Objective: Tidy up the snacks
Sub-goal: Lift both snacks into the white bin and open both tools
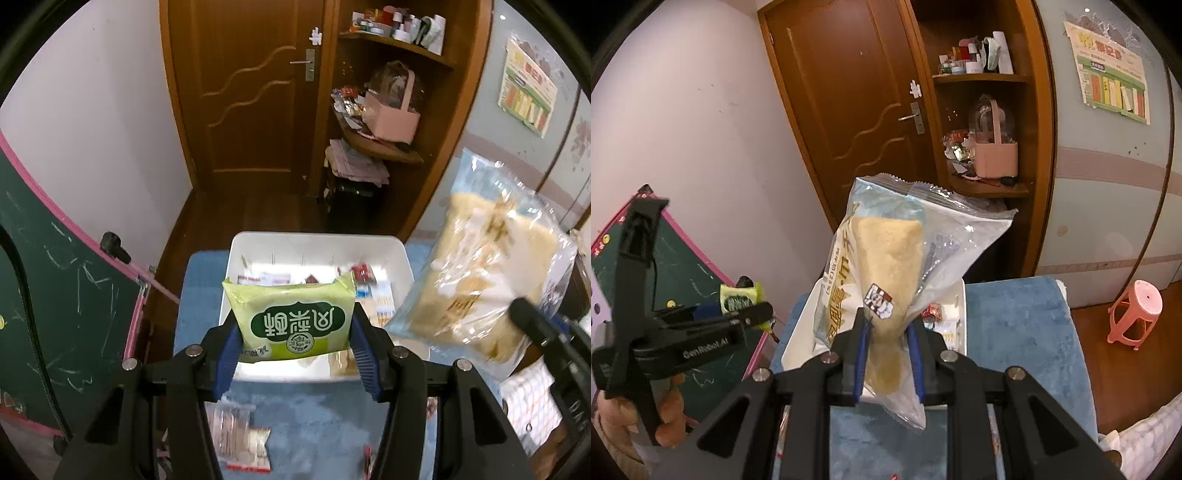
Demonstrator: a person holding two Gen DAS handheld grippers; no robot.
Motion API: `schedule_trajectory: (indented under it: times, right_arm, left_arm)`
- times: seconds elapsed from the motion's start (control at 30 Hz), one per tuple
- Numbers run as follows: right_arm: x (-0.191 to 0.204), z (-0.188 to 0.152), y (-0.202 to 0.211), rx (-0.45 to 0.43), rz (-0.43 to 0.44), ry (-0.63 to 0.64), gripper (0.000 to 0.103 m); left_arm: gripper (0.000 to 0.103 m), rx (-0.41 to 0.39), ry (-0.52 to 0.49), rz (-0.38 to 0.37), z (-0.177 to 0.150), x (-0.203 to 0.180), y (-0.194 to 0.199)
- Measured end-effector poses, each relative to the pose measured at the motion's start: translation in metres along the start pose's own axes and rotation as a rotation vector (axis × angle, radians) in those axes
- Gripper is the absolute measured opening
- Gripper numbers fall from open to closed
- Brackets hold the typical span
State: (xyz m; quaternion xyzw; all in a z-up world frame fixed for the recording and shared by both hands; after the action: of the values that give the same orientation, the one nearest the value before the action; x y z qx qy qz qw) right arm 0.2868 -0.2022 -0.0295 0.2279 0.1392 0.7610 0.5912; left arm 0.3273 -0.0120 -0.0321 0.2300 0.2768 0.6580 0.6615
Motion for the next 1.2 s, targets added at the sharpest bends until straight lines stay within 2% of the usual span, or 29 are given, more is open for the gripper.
schedule_trajectory:
  times: [0.13, 0.17, 0.2, 0.27, 0.33, 0.4, 0.43, 0.7, 1.2]
  right_arm:
    - [0.001, 0.002, -0.028, 0.026, -0.009, 0.019, 0.022]
    - [0.001, 0.001, -0.038, 0.045, -0.005, 0.024, 0.023]
    - [0.001, 0.0, -0.047, 0.065, -0.001, 0.026, 0.024]
    - [0.0, -0.004, -0.065, 0.109, 0.01, 0.037, 0.024]
    - [-0.002, -0.007, -0.076, 0.135, 0.004, 0.051, 0.031]
    - [-0.005, -0.01, -0.082, 0.146, -0.008, 0.059, 0.048]
    - [-0.007, -0.011, -0.081, 0.146, -0.018, 0.059, 0.05]
    - [-0.012, -0.016, -0.075, 0.172, -0.024, 0.047, 0.05]
    - [-0.009, -0.035, -0.042, 0.187, -0.015, 0.043, 0.05]
  left_arm:
    - [0.055, -0.01, 0.0, 0.02, 0.018, -0.001, -0.018]
    - [0.061, -0.007, 0.001, 0.034, 0.019, 0.0, -0.024]
    - [0.074, 0.002, 0.004, 0.04, 0.019, 0.002, -0.031]
    - [0.089, 0.024, 0.014, 0.054, 0.018, 0.005, -0.044]
    - [0.09, 0.04, 0.025, 0.065, 0.013, 0.009, -0.052]
    - [0.09, 0.065, 0.033, 0.058, 0.009, 0.011, -0.058]
    - [0.09, 0.074, 0.038, 0.06, 0.006, 0.012, -0.06]
    - [0.09, 0.087, 0.045, 0.058, -0.01, 0.016, -0.059]
    - [0.09, 0.083, -0.023, 0.027, -0.032, 0.014, -0.023]
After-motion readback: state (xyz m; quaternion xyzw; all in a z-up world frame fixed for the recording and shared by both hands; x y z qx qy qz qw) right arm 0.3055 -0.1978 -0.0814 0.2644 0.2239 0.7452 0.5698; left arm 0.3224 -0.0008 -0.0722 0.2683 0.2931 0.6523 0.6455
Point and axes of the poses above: each gripper's, at about its wrist camera, not at the fingertips, and y roughly against the way its jaws point, x to its left, z to its top, the point moved 4 cm from there along -y, roughly the way its jaws point, and after that the axes turned 11 degrees about -x, right-handed, at the moved point
